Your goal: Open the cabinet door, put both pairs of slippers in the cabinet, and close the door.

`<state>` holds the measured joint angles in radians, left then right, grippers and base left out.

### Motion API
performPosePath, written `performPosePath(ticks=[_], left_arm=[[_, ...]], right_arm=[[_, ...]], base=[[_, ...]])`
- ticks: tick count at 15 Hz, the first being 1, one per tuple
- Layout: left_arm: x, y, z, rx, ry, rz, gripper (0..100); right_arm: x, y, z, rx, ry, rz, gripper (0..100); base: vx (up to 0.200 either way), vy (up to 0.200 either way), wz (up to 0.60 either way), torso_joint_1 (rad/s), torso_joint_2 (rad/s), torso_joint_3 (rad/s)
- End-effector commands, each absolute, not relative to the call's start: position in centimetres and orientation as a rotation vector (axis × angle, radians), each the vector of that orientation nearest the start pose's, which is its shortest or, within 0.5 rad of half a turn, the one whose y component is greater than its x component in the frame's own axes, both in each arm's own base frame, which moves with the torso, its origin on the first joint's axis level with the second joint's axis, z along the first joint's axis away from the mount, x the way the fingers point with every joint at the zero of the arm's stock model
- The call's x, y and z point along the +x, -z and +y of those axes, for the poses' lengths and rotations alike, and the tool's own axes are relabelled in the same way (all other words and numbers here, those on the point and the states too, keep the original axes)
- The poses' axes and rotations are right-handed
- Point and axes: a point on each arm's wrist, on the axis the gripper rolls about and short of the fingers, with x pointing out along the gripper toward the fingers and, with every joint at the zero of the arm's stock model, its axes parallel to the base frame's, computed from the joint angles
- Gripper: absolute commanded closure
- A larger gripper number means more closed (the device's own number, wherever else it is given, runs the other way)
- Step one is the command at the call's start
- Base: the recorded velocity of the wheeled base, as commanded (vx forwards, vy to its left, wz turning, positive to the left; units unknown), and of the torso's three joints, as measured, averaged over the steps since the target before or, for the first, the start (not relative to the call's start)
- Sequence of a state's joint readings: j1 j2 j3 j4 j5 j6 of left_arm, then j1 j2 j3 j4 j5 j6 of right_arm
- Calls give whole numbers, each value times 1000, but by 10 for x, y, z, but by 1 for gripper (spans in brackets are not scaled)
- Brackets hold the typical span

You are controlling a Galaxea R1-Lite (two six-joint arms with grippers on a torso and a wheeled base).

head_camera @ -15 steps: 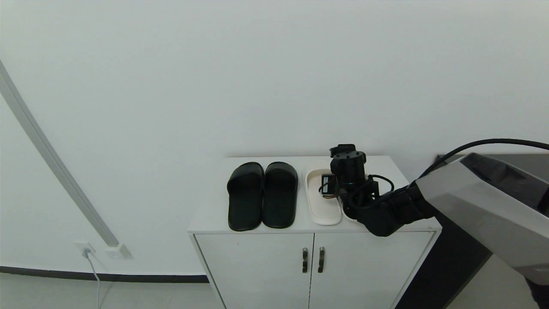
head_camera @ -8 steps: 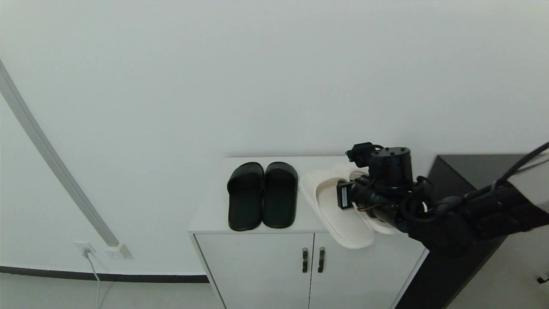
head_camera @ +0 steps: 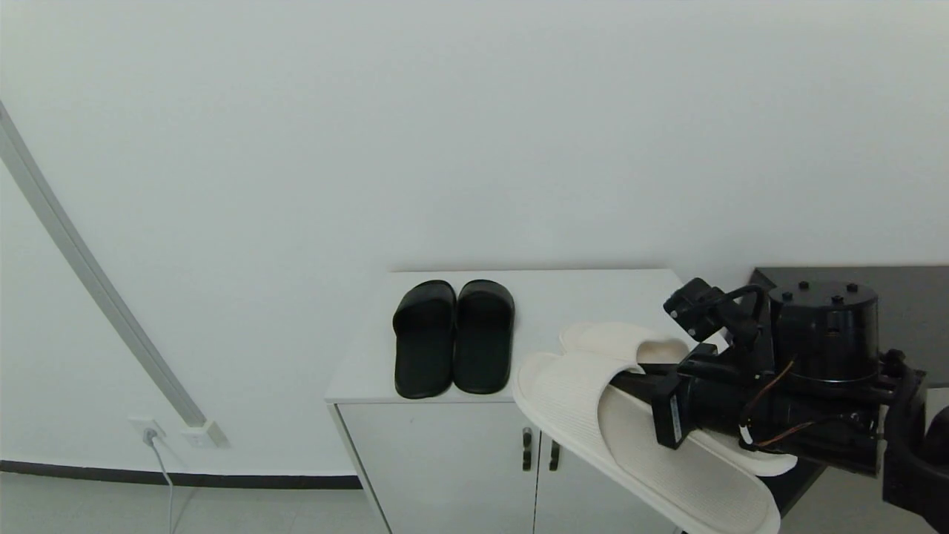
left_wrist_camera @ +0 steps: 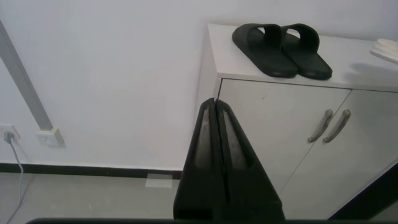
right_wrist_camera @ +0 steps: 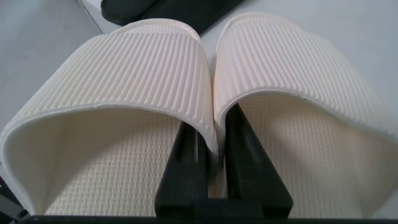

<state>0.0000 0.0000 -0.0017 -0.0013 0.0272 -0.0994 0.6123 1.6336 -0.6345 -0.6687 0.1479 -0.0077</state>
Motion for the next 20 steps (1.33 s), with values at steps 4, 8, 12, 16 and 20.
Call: performPosePath(ticks=[4, 8, 12, 16, 20], left_arm=[[-23, -76, 1, -98, -28, -3, 100], [-23, -76, 1, -100, -28, -3, 100], [-23, -76, 1, -100, -28, -3, 100], [-23, -76, 1, -100, -29, -3, 100], [-23, -76, 1, -100, -29, -3, 100]], right_arm=[[215, -153, 159, -91, -767, 353, 100], [212, -154, 162, -90, -779, 344, 100], [210, -155, 163, -89, -787, 343, 100], [210, -156, 164, -89, -790, 340, 100], [209, -155, 164, -85, -794, 339, 100]], base=[[0, 0, 0, 0, 0, 0], [-150, 0, 0, 5, 3, 2], [-200, 0, 0, -5, -2, 4], [-100, 0, 0, 2, 1, 2], [0, 0, 0, 0, 0, 0]])
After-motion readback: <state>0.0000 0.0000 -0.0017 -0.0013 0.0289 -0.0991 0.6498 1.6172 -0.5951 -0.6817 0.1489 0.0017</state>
